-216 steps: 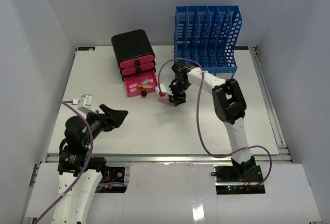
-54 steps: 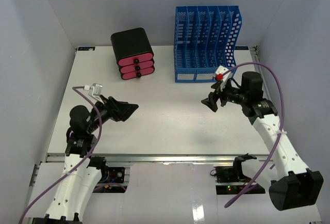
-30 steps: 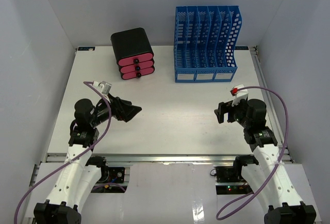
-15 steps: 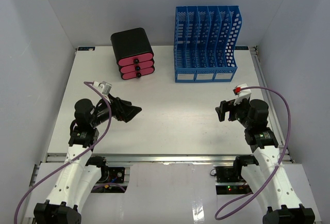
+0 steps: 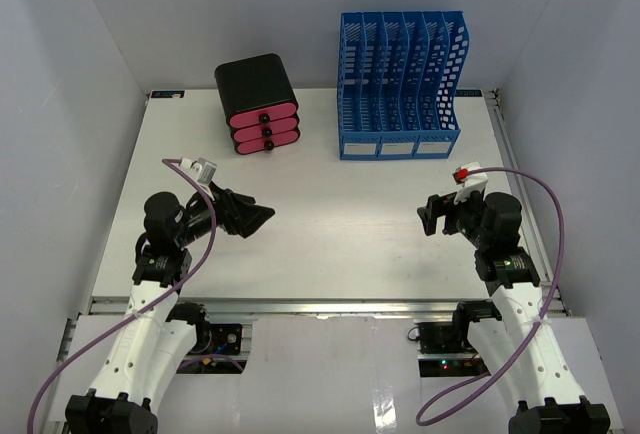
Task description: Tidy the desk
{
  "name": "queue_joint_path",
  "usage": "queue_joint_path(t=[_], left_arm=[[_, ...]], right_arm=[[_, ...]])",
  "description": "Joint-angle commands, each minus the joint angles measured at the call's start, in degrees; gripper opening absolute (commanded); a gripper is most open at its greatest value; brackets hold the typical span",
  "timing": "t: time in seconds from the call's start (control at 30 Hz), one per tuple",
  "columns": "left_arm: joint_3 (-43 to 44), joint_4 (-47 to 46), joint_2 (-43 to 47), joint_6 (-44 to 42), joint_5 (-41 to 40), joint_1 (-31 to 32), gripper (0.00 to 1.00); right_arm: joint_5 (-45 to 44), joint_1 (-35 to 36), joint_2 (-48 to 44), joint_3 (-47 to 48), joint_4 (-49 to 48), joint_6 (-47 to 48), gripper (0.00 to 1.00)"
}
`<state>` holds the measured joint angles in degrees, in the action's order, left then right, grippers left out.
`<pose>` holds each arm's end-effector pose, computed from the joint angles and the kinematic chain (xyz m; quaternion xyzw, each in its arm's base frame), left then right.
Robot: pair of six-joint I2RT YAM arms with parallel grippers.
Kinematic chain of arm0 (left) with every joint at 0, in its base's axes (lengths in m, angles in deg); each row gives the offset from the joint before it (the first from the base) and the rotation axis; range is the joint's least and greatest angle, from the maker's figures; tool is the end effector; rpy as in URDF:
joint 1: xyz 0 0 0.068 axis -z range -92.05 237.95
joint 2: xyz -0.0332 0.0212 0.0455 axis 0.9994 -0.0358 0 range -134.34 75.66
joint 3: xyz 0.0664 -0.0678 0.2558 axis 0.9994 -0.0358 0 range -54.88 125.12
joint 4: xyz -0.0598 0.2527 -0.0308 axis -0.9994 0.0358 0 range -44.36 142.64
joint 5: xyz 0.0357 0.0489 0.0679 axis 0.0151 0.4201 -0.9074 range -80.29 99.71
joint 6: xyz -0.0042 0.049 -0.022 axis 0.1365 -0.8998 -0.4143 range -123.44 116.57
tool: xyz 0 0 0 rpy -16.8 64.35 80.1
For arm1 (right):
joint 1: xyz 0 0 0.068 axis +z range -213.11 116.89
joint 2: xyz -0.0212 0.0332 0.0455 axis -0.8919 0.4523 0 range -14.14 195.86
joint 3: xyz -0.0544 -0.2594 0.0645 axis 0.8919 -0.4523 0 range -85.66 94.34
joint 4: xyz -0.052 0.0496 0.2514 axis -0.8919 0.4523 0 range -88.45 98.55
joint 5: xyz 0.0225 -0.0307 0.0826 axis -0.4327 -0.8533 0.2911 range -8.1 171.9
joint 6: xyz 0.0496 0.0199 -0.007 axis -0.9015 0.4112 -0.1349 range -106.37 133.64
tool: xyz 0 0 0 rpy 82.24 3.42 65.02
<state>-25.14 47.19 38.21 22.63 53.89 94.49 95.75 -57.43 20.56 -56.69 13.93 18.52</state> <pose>0.1556 -0.0428 0.2847 0.1204 0.7370 -0.4436 0.4956 0.1544 0.0239 0.2653 -0.1445 0.7937 0.1016 0.5821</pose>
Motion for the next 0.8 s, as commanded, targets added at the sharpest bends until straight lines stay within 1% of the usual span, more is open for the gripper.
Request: queue_joint_path(t=[0.0,0.77], left_arm=[[0.1,0.5,0.4,-0.8,0.3,0.0,0.98],[0.1,1.0,1.2,-1.0,0.2,0.0,0.98]], right_arm=[[0.5,-0.2,-0.4,0.3,-1.8,-0.4,0.9],[0.1,-0.5,0.0,0.3,-1.8,-0.1,0.9]])
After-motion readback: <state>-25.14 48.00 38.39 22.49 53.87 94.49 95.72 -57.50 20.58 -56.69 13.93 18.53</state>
